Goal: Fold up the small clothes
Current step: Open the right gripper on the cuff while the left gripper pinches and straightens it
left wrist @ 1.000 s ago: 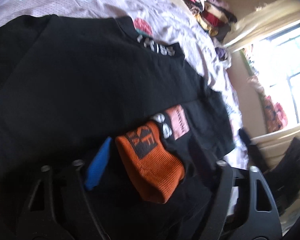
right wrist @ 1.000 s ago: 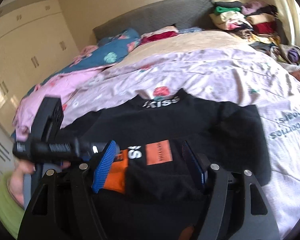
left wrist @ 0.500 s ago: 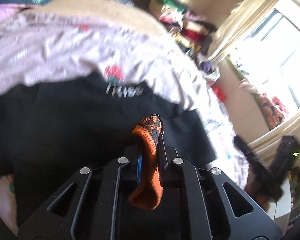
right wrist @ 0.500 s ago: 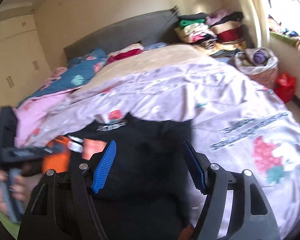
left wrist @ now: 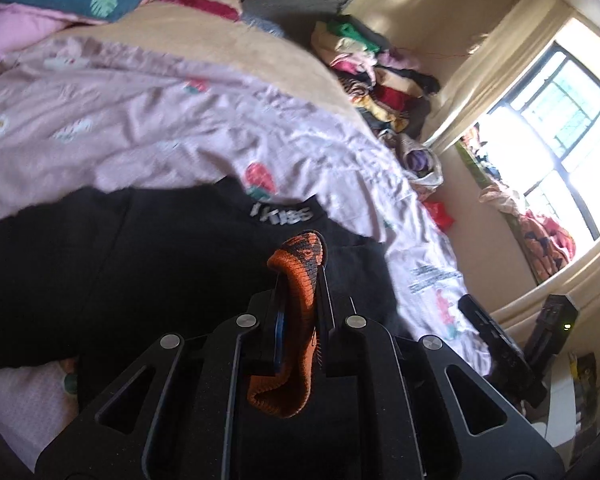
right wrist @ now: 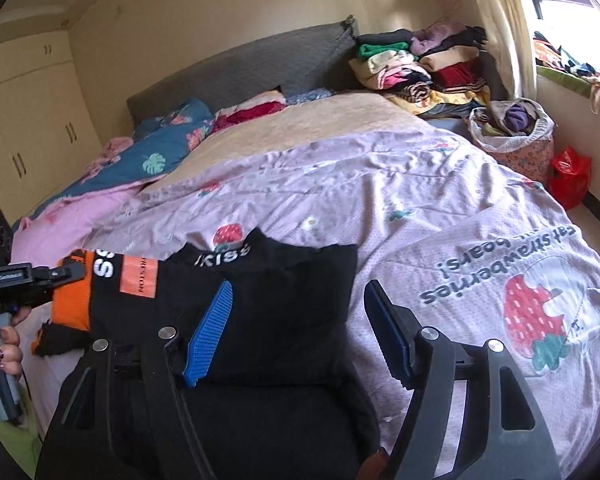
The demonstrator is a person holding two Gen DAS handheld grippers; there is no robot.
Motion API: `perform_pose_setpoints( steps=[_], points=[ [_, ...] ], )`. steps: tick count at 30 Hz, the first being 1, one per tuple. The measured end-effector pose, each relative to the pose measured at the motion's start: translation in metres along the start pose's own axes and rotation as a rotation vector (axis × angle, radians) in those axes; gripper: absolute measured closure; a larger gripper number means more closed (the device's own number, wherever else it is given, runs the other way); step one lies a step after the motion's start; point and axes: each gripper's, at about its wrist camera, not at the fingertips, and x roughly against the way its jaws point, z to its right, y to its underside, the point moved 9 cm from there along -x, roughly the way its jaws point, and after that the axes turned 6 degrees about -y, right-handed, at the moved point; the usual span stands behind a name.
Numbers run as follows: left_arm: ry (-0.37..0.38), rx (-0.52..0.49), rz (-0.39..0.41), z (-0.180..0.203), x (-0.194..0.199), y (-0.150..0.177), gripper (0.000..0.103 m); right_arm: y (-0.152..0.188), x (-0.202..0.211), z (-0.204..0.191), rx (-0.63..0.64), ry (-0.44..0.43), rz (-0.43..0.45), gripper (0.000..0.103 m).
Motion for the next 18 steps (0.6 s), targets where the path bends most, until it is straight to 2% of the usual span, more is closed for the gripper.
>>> perform_pose_setpoints(
  steps=[10,12,15,18],
  points=[
    [-0.092,0.040,-0.037,-0.046,-0.020,0.011,0.096,0.033,-0.045,-0.030,0.048,-0.037,-0.125,0.036],
    [-0.122,0.045,-0.039,-0.056,-0.022,0.012,0.092,0.039,-0.053,-0.031,0.049,-0.035,-0.145,0.036],
    [-0.200,0.026,-0.006,-0.068,-0.019,0.009,0.090,0.047,-0.060,-0.031,0.055,-0.027,-0.168,0.036],
    [-0.228,-0.004,0.018,-0.071,-0.013,0.007,0.090,0.051,-0.065,-0.028,0.050,-0.020,-0.181,0.036]
  ],
)
